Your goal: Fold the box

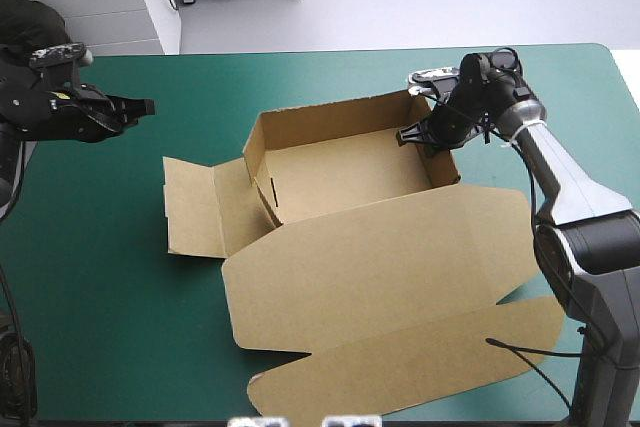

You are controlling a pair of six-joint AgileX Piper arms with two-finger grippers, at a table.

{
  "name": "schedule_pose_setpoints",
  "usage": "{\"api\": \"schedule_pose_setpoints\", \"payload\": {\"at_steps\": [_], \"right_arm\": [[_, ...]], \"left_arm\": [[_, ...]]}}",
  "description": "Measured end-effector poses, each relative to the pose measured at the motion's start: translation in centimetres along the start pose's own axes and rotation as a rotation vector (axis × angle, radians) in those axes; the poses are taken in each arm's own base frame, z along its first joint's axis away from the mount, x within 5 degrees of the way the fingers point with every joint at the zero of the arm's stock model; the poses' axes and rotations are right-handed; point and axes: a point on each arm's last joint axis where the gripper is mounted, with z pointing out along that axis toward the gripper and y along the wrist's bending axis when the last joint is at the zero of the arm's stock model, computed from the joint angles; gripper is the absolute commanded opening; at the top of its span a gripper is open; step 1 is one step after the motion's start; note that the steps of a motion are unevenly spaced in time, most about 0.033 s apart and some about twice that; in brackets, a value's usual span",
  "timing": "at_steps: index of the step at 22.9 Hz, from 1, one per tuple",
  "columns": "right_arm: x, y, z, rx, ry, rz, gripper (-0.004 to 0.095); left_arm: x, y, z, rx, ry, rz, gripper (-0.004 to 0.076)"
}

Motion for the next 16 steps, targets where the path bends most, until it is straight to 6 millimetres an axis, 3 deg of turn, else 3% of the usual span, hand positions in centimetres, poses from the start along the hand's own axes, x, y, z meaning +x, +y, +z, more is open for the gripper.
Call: {"api": "schedule_pose_setpoints", "payload": {"at_steps": [5,7,9,16], "right_arm": [[0.6,-1.1,-7.1,-0.115,-0.180,0.098,-0.0019],[1.1,-1.9,-9.9,-0.145,-0.255,0.138,-0.0019],[1.7,-2.6,-12.4,-0.164,-0.323,0.155,-0.0019],[2.5,-2.4,-16.2,-0.257,-0.458,0.145,-0.0019]], "left_arm": [[-0.9,5.2,-1.8,-0.018,-0.124,-0.237,0.0005],[-1.1,6.4,-2.3,0.015,-0.163,-0.299,0.0005],[-1.3,6.5,-1.8,0.096,-0.173,-0.319,0.0004],[-1.5,3.9,1.5,0.365,-0.089,-0.308,0.0004]]}}
